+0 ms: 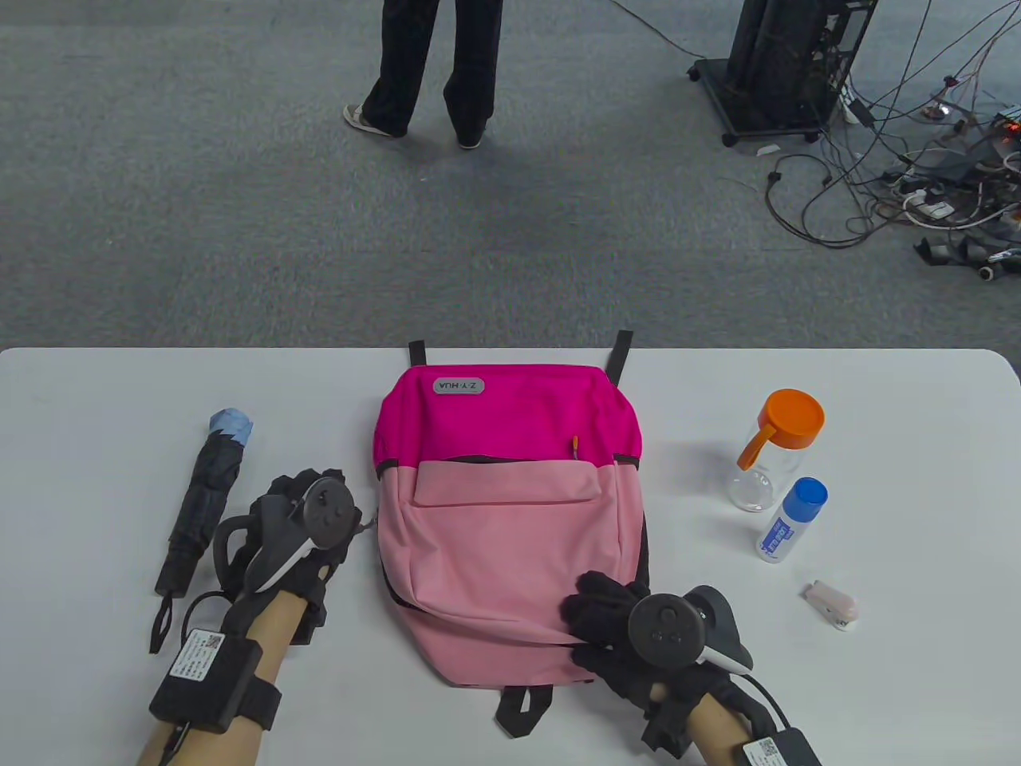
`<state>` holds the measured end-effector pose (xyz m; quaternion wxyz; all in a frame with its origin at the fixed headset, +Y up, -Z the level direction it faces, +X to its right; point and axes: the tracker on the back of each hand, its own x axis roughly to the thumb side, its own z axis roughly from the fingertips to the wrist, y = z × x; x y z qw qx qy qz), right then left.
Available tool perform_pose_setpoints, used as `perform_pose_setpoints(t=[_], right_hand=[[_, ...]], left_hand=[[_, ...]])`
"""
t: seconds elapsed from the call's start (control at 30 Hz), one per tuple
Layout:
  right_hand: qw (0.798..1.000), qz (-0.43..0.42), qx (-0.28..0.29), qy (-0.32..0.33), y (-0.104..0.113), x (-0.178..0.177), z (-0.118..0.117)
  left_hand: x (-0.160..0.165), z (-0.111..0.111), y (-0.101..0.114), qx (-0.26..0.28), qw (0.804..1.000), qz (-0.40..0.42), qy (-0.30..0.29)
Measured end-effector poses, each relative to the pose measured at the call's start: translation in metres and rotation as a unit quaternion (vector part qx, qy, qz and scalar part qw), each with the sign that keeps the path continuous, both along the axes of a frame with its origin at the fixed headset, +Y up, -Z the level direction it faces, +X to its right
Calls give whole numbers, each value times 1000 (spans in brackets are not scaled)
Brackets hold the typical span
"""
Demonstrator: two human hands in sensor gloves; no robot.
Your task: Pack school bag
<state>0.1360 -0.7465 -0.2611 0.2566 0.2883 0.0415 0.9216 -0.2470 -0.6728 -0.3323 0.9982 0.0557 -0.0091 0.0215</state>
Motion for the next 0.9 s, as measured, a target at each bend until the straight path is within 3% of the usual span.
perform_pose_setpoints(t=[0.1,0.23,0.33,0.43,0.53,0.67,0.73,0.9], right_hand=[[1000,0,4,-1,0,0,1],[1000,4,5,-1,-1,-1,1],[1000,4,9,-4,-2,-1,3],[1000,6,13,-3,-3,-2,4],[1000,7,15,-2,-3,-2,4],[1000,10,15,0,-3,-2,4],[1000,10,14,1,-3,-2,4],[1000,16,19,7,-3,-2,5]], left_hand=[[13,32,29,27,998,-7,-60],[33,81,54,107,987,-42,-109],[45,116,60,162,976,-24,-146],[52,137,52,195,967,-18,-165],[52,142,34,205,964,-24,-168],[41,132,1,196,968,-1,-155],[38,126,-13,160,974,9,-159],[31,116,-42,94,983,-56,-146]])
